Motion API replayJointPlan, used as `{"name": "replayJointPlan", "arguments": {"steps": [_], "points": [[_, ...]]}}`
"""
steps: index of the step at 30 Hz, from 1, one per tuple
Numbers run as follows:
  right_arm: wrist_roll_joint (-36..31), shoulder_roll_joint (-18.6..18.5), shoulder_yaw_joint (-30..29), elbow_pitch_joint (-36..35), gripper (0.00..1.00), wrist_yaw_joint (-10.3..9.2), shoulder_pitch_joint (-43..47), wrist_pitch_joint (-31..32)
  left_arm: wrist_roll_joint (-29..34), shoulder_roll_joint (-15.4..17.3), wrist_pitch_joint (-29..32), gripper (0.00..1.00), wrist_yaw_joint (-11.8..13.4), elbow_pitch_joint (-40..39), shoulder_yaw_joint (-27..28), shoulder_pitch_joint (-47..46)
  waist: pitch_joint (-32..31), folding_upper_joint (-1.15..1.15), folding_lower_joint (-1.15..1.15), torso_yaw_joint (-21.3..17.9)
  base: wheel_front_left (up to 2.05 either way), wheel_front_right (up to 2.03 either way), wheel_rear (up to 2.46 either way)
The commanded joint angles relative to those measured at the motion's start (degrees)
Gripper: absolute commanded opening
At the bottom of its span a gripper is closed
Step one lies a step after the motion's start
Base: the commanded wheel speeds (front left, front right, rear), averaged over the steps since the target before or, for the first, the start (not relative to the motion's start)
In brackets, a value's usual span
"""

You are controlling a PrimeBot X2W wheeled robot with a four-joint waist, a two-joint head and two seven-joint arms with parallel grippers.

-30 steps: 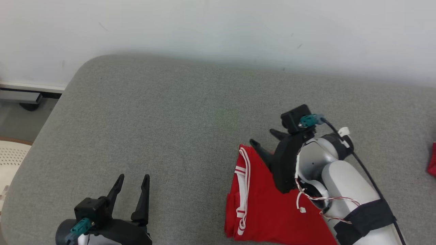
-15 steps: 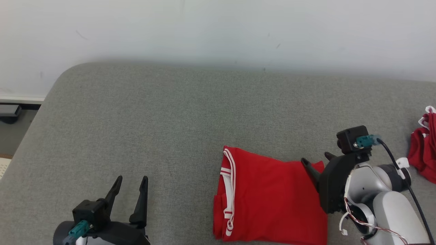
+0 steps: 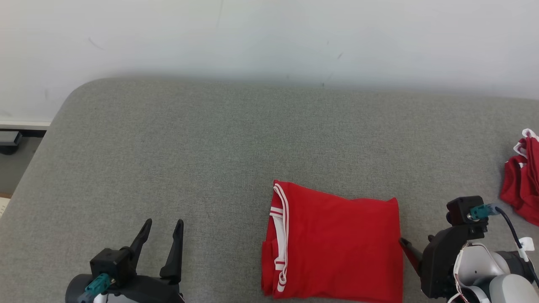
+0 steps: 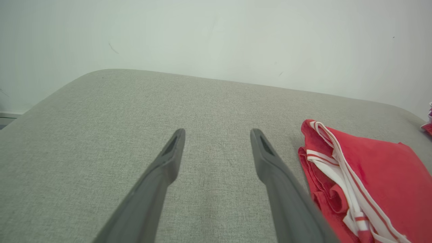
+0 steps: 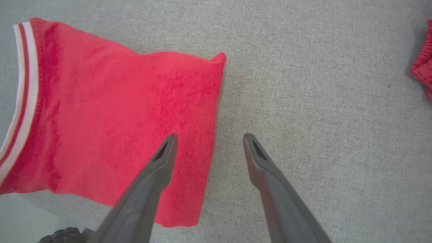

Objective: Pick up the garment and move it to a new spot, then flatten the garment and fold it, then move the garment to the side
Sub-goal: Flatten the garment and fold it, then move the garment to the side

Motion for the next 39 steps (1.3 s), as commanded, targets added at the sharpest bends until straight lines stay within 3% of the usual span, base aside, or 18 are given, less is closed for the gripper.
{"name": "replayJointPlan", "arguments": {"steps": [1, 26, 27, 28, 29, 30, 31, 32, 39], "points": [[0.18, -0.18, -0.65, 0.45, 1.00, -0.04, 0.41, 0.06, -0.03, 0.61, -0.25, 1.00, -0.03, -0.18, 0.00, -0.05, 0.06, 0.00, 0.01, 0.00, 0.00, 0.00, 0.00], [6.45, -0.10, 1.60, 23.22, 1.00, -0.04, -7.75, -8.89, 0.18, 1.49, 0.73, 1.00, 0.33, -0.91, -1.42, -2.19, 2.63, 0.00, 0.01, 2.83, 0.00, 0.00, 0.00], [6.25, -0.09, 1.76, 23.92, 0.87, -0.04, -8.13, -9.22, 0.13, 1.50, 0.73, 1.00, 0.44, -0.88, -1.42, -2.23, 2.63, 0.00, 0.01, 2.88, 0.00, 0.00, 0.00], [6.25, -0.09, 1.76, 23.92, 0.87, -0.04, -8.13, -9.22, 0.13, 1.50, 0.73, 1.00, 0.44, -0.88, -1.42, -2.23, 2.63, 0.00, 0.01, 2.88, 0.00, 0.00, 0.00], [6.11, -0.08, 2.03, 24.54, 0.69, -0.04, -8.45, -9.55, 0.10, 1.51, 0.71, 1.00, 0.46, -0.87, -1.42, -2.24, 2.62, 0.00, 0.01, 2.90, 0.00, 0.00, 0.00], [5.94, -0.04, 2.36, 25.07, 0.36, -0.03, -8.86, -9.83, 0.05, 1.53, 0.68, 1.00, 0.46, -0.88, -1.42, -2.23, 2.62, 0.00, 0.01, 2.90, 0.00, 0.00, 0.00], [5.66, -0.02, 2.77, 25.36, 0.10, -0.03, -9.27, -10.21, 0.02, 1.56, 0.63, 1.00, 0.49, -0.94, -1.40, -2.22, 2.63, 0.00, 0.01, 2.88, 0.00, 0.00, 0.00], [5.42, -0.02, 3.06, 25.51, 0.00, -0.03, -9.68, -10.66, -0.01, 1.55, 0.58, 1.00, 0.60, -1.01, -1.40, -2.25, 2.65, 0.00, 0.01, 2.84, 0.00, 0.00, 0.00], [1.06, -0.21, 2.81, 26.03, 0.00, -0.04, -12.72, -15.39, -0.20, 1.45, 0.11, 1.00, 1.21, -1.02, -1.15, -2.25, 2.57, 0.00, 0.01, 1.99, 0.00, 0.00, 0.00]]}}
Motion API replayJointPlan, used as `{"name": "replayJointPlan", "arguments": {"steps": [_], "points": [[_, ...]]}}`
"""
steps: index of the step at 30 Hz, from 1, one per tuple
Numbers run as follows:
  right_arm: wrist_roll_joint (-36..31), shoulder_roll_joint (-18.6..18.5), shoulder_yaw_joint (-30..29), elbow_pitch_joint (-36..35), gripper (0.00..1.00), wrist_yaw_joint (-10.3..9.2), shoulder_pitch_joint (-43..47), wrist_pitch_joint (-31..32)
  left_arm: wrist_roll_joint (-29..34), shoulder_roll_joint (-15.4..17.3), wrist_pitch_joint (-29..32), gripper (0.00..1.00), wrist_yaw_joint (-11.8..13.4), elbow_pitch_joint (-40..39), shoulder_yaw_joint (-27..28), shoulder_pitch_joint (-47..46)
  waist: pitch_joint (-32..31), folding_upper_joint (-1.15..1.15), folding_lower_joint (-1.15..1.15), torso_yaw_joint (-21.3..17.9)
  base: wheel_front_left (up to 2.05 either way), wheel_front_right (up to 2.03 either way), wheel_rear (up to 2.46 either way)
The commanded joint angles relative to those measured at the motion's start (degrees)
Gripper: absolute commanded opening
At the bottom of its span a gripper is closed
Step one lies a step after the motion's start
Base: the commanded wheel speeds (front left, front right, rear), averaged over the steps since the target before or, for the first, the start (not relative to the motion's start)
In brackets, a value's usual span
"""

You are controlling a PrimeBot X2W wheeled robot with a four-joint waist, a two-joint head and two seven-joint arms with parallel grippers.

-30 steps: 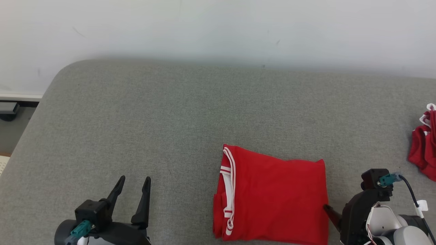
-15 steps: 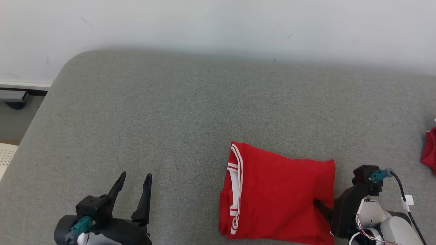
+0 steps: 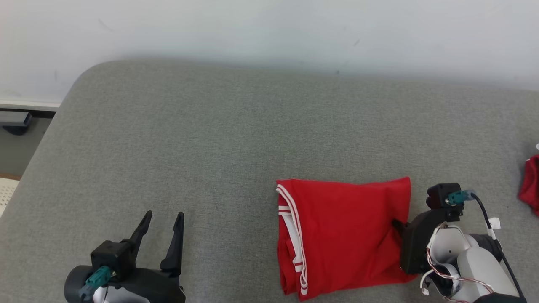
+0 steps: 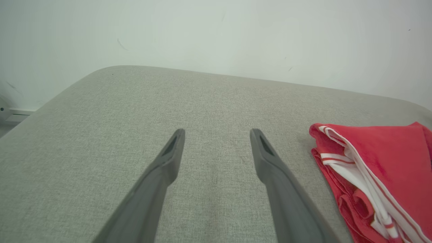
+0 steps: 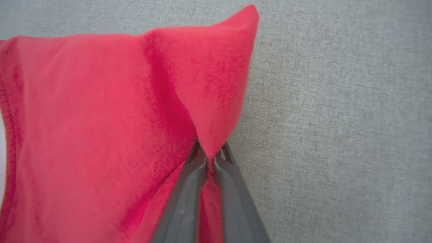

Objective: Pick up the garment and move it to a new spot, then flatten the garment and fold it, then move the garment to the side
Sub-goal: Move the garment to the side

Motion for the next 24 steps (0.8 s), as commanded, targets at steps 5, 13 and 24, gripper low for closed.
{"name": "replayJointPlan", "arguments": {"steps": [5, 13, 24], "points": [[-2.64, -0.27, 0.63, 1.49, 0.00, -0.04, -2.97, -2.55, -0.30, 0.25, -0.48, 1.00, 0.81, -0.27, 0.46, -0.73, -0.22, 0.00, -0.01, -1.63, 0.00, 0.00, 0.00], [-3.59, -0.28, 2.74, 4.57, 0.00, -0.04, -9.01, -3.80, -0.98, 0.08, -1.07, 1.00, 1.79, -0.62, 1.88, -1.70, 0.27, 0.00, -0.01, -5.93, 0.00, 0.00, 0.00], [-3.65, -0.25, 2.09, 9.58, 0.00, -0.04, -19.98, -4.56, -0.63, -0.20, -1.56, 1.00, 1.65, -1.10, 2.30, -2.71, 1.87, 0.00, -0.01, -13.34, 0.00, 0.00, 0.00]]}}
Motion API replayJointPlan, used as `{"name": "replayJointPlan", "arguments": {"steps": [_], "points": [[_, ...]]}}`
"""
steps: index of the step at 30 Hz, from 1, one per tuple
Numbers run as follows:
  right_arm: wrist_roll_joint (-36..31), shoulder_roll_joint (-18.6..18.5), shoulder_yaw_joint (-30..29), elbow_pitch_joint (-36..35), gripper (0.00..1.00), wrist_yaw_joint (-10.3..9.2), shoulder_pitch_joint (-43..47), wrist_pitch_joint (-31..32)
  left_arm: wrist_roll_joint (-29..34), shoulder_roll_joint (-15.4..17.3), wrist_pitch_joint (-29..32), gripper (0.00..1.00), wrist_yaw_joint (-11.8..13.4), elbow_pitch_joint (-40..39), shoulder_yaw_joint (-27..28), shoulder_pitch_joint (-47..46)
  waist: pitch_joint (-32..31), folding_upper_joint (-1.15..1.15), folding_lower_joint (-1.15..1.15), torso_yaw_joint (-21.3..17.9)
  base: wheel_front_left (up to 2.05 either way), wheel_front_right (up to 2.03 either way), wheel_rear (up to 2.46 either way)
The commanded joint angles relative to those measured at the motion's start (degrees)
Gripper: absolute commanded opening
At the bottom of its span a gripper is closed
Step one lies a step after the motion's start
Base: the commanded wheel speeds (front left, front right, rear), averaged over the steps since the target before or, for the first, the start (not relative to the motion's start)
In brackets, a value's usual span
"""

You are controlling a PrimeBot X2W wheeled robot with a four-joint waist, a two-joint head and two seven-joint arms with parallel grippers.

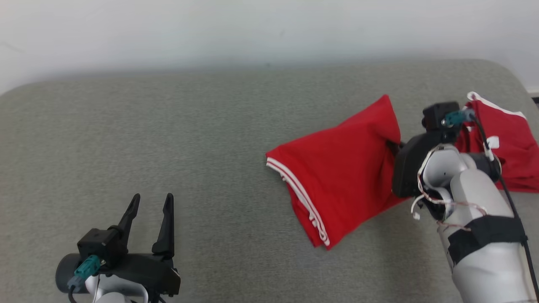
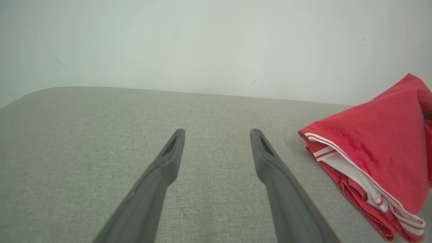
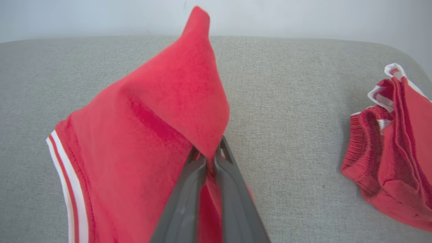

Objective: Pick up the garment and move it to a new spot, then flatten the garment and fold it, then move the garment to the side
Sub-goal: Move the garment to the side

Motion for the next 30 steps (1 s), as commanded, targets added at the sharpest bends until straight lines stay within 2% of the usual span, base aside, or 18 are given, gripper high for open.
{"name": "replayJointPlan", "arguments": {"steps": [1, 9, 17, 30], "points": [[-0.40, -0.26, -0.42, 0.74, 0.00, -0.04, -2.34, -0.26, -0.06, 0.03, -0.42, 1.00, -0.40, 0.06, -0.02, -0.96, 1.15, -0.01, -0.01, -3.28, 0.00, 0.00, 0.00], [-2.85, -0.25, -1.76, 2.62, 0.00, -0.04, -7.47, 0.02, 0.50, -0.46, -0.52, 1.00, -0.77, 0.52, -0.52, -1.70, 2.07, -0.01, -0.01, -6.56, 0.00, 0.00, 0.00], [-8.03, -0.23, -3.65, 3.59, 0.00, -0.04, -11.93, -0.32, 1.31, -0.29, -0.73, 1.00, -0.89, 0.27, -0.49, -2.65, 3.46, -0.01, -0.01, -8.97, 0.00, 0.00, 0.00], [-13.68, -0.61, -12.80, 5.65, 0.00, -0.04, -17.14, -2.19, 2.21, 0.80, -0.52, 1.00, -1.52, -0.29, -1.18, -3.83, 6.15, -0.01, -0.01, -9.79, 0.00, 0.00, 0.00]]}}
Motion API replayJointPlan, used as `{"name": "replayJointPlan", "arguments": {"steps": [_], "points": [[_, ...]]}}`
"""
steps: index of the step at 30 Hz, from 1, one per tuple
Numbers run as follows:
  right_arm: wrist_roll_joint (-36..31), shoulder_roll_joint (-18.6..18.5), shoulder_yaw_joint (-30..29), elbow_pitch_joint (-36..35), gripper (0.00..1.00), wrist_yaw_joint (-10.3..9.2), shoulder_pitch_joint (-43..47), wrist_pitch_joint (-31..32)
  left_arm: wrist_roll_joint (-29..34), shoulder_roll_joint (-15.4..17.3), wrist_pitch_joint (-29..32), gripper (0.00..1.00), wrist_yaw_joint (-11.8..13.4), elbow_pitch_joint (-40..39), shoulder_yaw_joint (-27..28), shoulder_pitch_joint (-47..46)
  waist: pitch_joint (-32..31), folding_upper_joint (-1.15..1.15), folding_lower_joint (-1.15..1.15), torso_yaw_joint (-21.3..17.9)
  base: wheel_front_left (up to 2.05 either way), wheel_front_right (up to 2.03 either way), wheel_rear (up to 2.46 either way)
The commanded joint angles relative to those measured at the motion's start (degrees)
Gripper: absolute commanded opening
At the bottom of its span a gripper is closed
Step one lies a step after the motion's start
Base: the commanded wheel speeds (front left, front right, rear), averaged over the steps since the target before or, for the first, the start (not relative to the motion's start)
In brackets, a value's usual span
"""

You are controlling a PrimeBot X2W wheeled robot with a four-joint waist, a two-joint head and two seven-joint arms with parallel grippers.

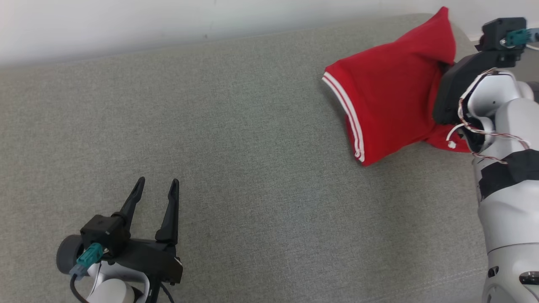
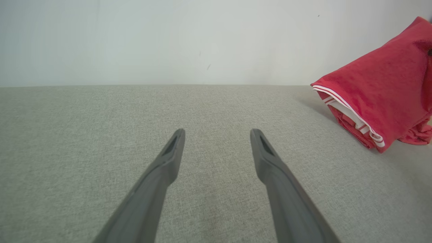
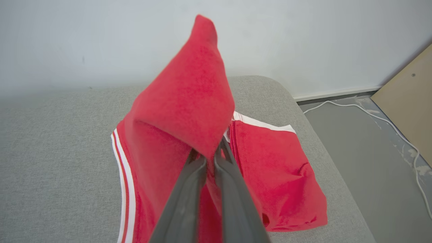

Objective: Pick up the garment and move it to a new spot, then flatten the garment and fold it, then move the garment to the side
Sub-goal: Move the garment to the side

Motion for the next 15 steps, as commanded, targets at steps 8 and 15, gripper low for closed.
{"name": "replayJointPlan", "arguments": {"steps": [8, 15], "points": [[-2.32, -2.91, -3.71, -3.19, 0.00, -0.04, -1.44, 4.73, 0.47, 1.40, 0.68, 1.00, -0.08, -0.75, -0.26, -1.13, 1.77, -0.01, 0.00, 1.00, 0.00, 0.00, 0.00], [-3.84, -6.91, -4.86, -5.51, 0.00, -0.04, -2.51, 9.51, 0.59, 1.96, 1.06, 1.00, 0.07, -1.22, -0.63, -1.42, 2.59, -0.01, 0.00, 1.64, 0.00, 0.00, 0.00]]}}
